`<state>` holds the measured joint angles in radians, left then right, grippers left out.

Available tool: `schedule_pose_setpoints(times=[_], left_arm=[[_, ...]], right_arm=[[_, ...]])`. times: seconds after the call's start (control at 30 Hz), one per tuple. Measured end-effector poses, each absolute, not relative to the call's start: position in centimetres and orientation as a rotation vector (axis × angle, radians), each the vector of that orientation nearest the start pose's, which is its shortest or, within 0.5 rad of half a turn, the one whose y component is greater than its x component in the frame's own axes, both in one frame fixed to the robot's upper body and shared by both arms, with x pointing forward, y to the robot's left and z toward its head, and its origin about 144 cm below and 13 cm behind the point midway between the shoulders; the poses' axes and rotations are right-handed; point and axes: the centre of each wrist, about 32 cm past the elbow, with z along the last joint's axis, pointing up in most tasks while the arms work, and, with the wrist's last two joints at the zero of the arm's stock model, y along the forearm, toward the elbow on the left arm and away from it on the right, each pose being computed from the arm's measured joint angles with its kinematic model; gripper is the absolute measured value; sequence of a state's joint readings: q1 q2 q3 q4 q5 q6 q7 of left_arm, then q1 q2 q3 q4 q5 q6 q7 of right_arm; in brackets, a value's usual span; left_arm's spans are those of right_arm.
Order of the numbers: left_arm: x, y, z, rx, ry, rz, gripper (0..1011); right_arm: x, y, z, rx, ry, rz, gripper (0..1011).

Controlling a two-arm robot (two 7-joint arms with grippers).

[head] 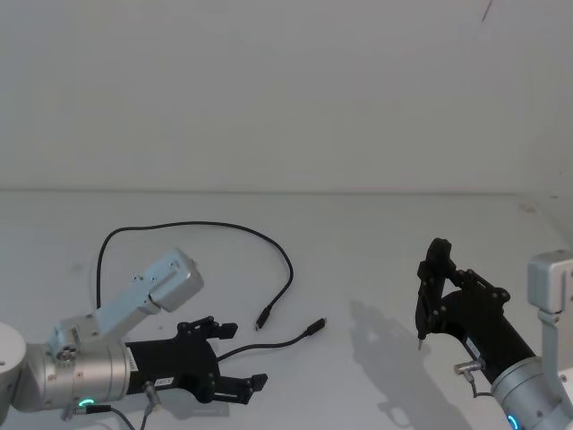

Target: Pick up the data cable with the one hand.

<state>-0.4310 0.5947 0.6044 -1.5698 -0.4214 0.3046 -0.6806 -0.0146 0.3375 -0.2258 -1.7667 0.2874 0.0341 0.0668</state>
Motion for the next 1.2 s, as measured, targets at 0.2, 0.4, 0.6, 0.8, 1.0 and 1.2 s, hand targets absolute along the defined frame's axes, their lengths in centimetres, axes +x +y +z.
schedule_pose_setpoints(times=[0.2, 0.4, 0.6, 0.8, 1.0, 1.2], left_arm=[[52.4, 24.0, 122.6, 0.393, 0.012, 0.456, 1001], [52.7, 23.9, 122.2, 0.401, 0.015, 0.458, 1001], [53.0, 23.7, 121.8, 0.409, 0.015, 0.457, 962], [53.3, 23.6, 121.5, 0.410, 0.017, 0.458, 824], [53.5, 23.5, 121.2, 0.410, 0.024, 0.460, 658], [53.6, 23.3, 120.8, 0.408, 0.033, 0.458, 454]], right_arm=[[44.3, -23.7, 118.9, 0.026, -0.075, -1.230, 279], [44.3, -23.7, 118.9, 0.026, -0.075, -1.230, 279], [44.3, -23.7, 118.9, 0.026, -0.075, -1.229, 279], [44.3, -23.7, 118.9, 0.026, -0.075, -1.230, 279], [44.3, -23.7, 118.9, 0.026, -0.075, -1.230, 279], [44.3, -23.7, 118.9, 0.026, -0.075, -1.229, 279]])
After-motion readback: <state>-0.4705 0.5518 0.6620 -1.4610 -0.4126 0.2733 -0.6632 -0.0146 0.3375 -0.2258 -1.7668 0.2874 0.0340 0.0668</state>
